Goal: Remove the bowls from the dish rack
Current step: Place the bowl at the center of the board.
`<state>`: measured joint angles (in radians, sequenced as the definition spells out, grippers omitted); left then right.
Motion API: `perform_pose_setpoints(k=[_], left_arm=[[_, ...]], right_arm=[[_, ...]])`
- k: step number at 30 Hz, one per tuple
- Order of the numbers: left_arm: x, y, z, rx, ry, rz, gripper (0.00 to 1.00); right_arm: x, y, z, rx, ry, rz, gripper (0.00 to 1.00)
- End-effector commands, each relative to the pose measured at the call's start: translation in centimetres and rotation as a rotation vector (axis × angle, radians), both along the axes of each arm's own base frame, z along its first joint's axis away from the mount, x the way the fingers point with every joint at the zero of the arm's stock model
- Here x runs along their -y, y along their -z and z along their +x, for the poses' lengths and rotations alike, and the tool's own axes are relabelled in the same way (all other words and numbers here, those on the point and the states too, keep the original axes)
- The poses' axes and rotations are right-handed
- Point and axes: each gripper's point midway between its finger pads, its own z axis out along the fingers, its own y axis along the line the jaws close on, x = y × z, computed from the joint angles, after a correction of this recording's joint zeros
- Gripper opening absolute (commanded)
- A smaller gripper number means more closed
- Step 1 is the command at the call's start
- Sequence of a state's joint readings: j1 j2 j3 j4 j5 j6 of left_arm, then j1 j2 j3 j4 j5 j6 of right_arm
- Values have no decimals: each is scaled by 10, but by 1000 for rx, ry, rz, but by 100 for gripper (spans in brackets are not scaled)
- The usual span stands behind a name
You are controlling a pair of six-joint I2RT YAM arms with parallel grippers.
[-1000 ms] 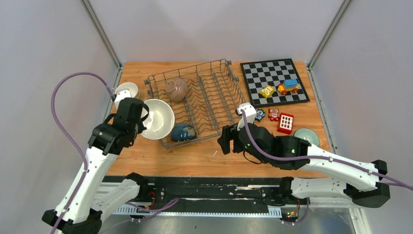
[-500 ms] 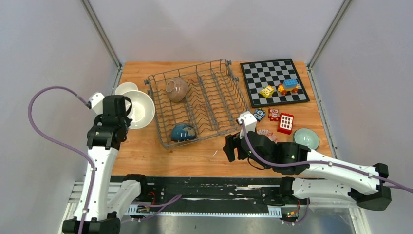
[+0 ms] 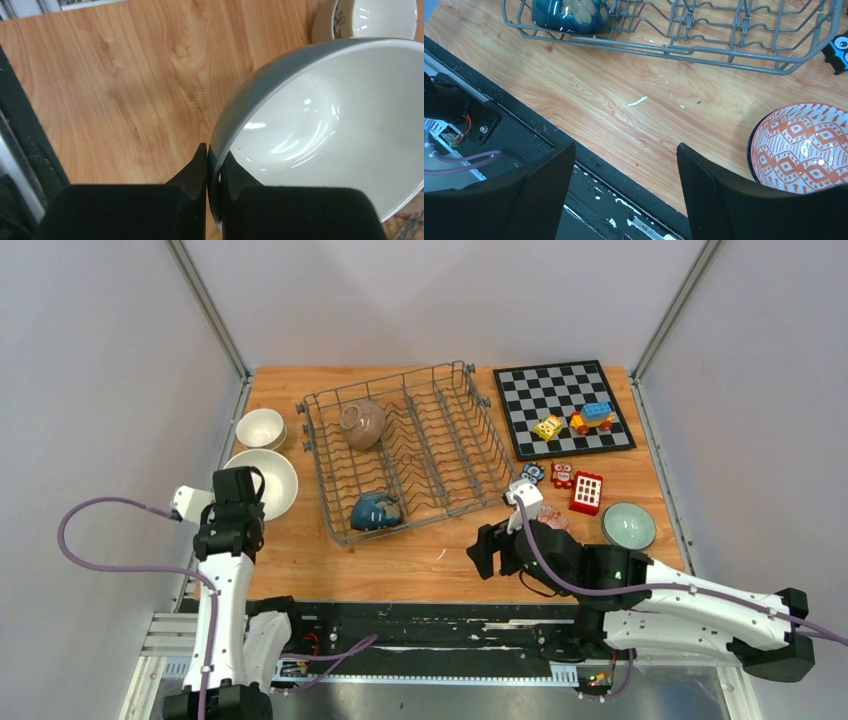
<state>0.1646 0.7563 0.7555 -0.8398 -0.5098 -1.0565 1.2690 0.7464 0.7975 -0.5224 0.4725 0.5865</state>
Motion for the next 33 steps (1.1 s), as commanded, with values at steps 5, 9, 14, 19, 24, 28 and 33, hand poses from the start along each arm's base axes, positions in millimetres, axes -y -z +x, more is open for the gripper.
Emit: perform_pose_setpoints(k=[5, 9, 14, 19, 24, 28, 33], left_arm=[[-11, 19, 34, 267, -187, -167, 0], [-18, 26, 33, 259, -220, -152, 0], [-27, 57, 30, 210, -294, -194, 0], [-27, 75, 28, 157, -309, -216, 0], [-30, 81, 27, 121, -318, -209, 0], [-31, 88, 26, 101, -326, -218, 0], [-30, 98, 28, 89, -325, -243, 0]], right_arm=[[10, 1, 4, 19, 37, 31, 77], [12, 2, 7, 30, 53, 26, 77], [8, 5, 10, 34, 58, 7, 77], [5, 6, 11, 31, 62, -10, 77], [3, 3, 14, 42, 63, -22, 77], [2, 5, 16, 46, 64, -48, 77], [4, 6, 16, 46, 69, -64, 77]])
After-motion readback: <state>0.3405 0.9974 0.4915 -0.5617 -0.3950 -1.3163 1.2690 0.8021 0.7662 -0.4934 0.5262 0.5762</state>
